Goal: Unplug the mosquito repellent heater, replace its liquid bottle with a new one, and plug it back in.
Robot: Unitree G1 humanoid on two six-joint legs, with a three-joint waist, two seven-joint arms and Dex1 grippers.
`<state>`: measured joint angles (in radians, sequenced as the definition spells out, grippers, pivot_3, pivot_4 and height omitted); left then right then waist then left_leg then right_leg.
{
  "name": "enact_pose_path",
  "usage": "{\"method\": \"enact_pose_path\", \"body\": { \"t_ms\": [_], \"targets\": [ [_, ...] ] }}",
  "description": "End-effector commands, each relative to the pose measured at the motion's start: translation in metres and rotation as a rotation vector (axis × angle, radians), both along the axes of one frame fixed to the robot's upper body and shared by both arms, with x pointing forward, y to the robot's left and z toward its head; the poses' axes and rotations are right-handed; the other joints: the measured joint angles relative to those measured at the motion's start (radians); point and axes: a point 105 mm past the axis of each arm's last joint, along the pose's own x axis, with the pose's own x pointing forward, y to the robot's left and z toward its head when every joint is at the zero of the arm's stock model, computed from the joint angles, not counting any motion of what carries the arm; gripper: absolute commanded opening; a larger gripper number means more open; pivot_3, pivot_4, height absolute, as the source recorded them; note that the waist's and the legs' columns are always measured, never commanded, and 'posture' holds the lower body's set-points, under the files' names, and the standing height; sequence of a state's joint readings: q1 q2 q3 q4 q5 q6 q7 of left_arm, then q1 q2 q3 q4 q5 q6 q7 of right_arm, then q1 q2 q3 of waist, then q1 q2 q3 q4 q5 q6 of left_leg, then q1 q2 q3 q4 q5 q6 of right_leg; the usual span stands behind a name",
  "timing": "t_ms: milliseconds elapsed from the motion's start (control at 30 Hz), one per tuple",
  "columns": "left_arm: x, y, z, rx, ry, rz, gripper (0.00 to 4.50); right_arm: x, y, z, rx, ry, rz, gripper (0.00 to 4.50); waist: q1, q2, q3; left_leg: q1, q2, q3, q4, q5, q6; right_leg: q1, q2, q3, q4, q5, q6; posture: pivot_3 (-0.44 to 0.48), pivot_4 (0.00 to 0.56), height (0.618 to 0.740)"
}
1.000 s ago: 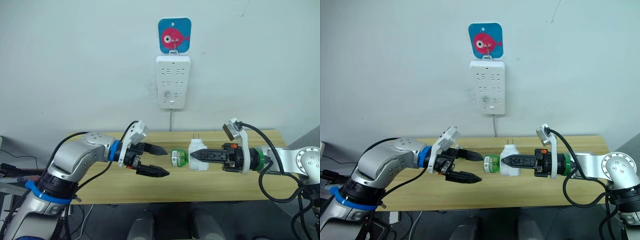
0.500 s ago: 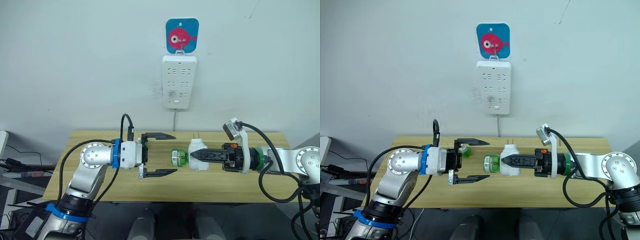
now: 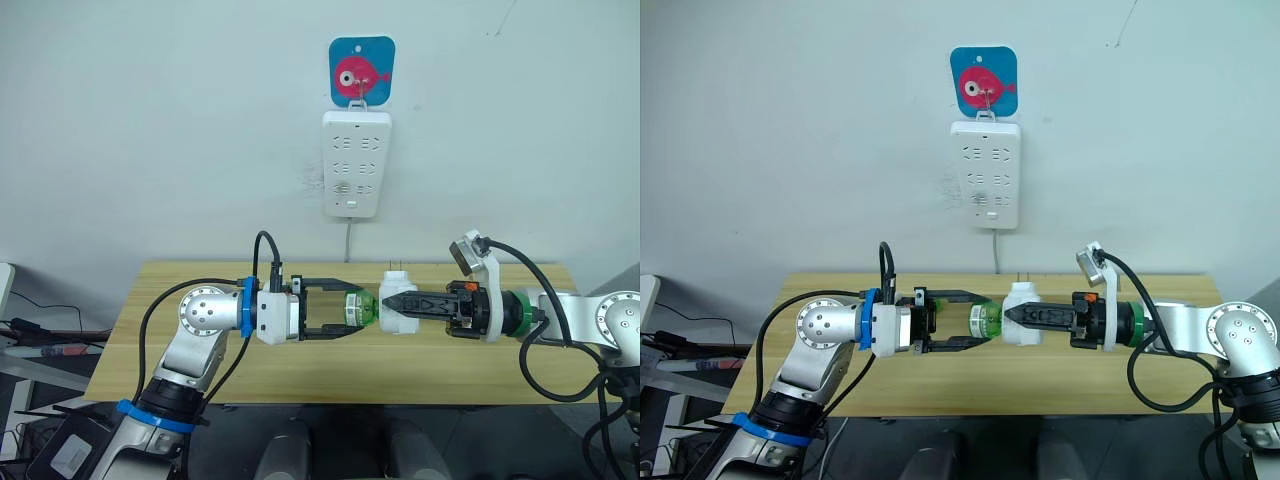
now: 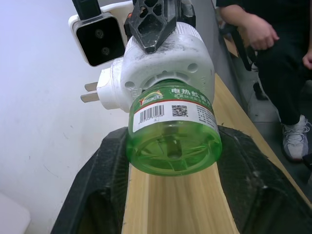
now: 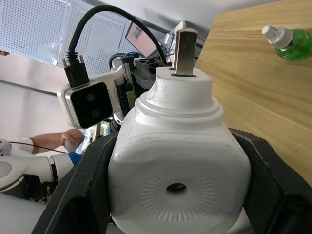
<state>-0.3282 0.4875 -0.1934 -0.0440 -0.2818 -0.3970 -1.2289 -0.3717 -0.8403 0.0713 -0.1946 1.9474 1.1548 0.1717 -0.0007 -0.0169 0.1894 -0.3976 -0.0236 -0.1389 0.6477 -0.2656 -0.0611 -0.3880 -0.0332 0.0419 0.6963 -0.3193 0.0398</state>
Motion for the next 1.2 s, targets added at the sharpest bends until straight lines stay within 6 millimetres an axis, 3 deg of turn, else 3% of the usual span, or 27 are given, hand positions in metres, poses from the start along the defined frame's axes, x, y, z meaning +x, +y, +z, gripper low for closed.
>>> {"method": "enact_pose_path", "body": {
  "t_ms": [33,67,167,433,733,1200],
  "targets": [
    [0.003,0.002,0.017,0.025,0.174,0.006,2.23,-0.007,0.002,0.009,0.017,-0.029,0.033,3.0,-0.002,0.0,0.0,0.0,0.0,0.0,0.0,0.0,0.0,0.0,0.0,0.0,0.0,0.0,0.0,0.072,0.173,0.732],
    [0.003,0.004,0.013,0.066,0.262,0.02,2.23,-0.007,0.002,0.009,0.017,-0.029,0.033,3.0,-0.002,0.0,0.0,0.0,0.0,-0.001,0.0,0.0,0.0,0.0,0.0,0.0,0.0,0.0,0.0,0.074,0.173,0.732],
    [0.014,0.018,0.016,0.123,0.806,0.096,2.23,-0.007,0.002,0.007,0.01,-0.021,0.038,3.0,-0.007,-0.001,0.0,0.0,0.0,-0.002,0.0,0.0,0.0,0.0,0.001,-0.001,0.001,0.0,0.0,0.085,0.174,0.732],
    [0.016,0.037,0.046,0.142,1.285,0.062,2.23,-0.009,0.003,0.006,0.003,-0.013,0.053,3.0,-0.026,-0.001,0.001,0.0,0.001,-0.005,0.0,0.0,0.0,0.0,0.004,-0.003,0.0,0.0,0.0,0.088,0.181,0.732],
    [0.018,0.057,0.049,0.093,1.467,0.11,2.23,-0.011,0.001,0.004,0.003,-0.008,0.045,3.0,-0.029,-0.001,0.001,0.0,0.002,-0.005,-0.001,0.0,0.0,0.0,0.004,-0.002,0.0,0.0,0.0,0.086,0.187,0.732],
    [0.012,0.06,0.044,0.07,1.56,0.129,2.23,-0.012,0.0,0.004,0.002,-0.008,0.048,3.0,-0.029,-0.001,0.003,0.0,0.002,-0.004,-0.001,0.0,0.0,-0.001,0.003,-0.002,0.0,0.0,0.0,0.085,0.191,0.732]
  ]
}}
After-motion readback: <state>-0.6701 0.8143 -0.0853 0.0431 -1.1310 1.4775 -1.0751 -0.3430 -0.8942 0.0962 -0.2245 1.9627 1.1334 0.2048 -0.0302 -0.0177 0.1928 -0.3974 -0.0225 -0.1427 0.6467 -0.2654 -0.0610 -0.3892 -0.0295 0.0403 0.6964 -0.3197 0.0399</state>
